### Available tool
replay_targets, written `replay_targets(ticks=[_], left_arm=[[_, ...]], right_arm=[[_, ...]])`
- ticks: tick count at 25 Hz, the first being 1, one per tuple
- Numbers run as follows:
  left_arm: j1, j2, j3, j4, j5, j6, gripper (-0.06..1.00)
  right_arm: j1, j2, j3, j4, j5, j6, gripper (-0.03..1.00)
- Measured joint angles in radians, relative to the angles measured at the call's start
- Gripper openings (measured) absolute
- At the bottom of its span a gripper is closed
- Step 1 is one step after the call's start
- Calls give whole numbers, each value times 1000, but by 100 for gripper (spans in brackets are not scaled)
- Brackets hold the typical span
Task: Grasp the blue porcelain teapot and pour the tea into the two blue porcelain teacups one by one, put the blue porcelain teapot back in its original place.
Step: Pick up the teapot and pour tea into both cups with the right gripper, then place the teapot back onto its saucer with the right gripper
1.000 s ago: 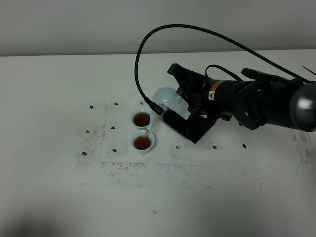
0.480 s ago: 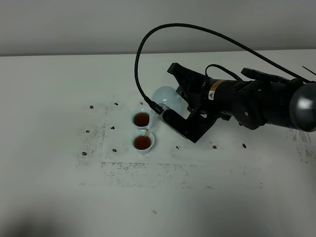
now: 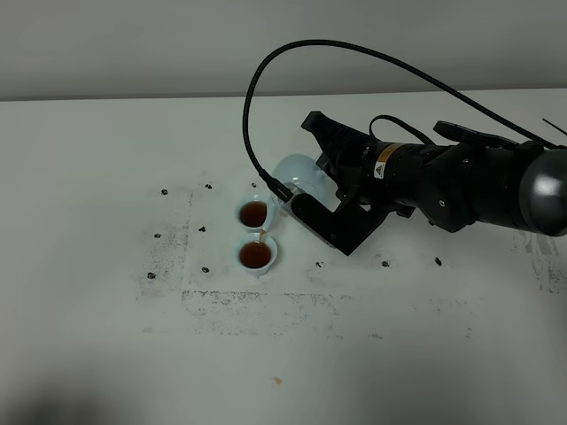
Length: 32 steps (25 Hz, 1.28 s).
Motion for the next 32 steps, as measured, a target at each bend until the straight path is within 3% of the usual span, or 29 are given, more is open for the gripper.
replay_targets(ticks=[6,17,22,26,32], left_arm=[[0,0,0,0,0,0,68],[0,0,0,0,0,0,68],[0,0,0,0,0,0,68],[0,0,0,0,0,0,68],[0,0,0,0,0,0,68]], right_arm=[[0,0,0,43,89,26,4],[0,-1,0,49,107,228,4],[0,-7,-21,49,243,317,4],[0,-26,-81,49,319,470,4],[0,-61,-182,46,473,842,4]])
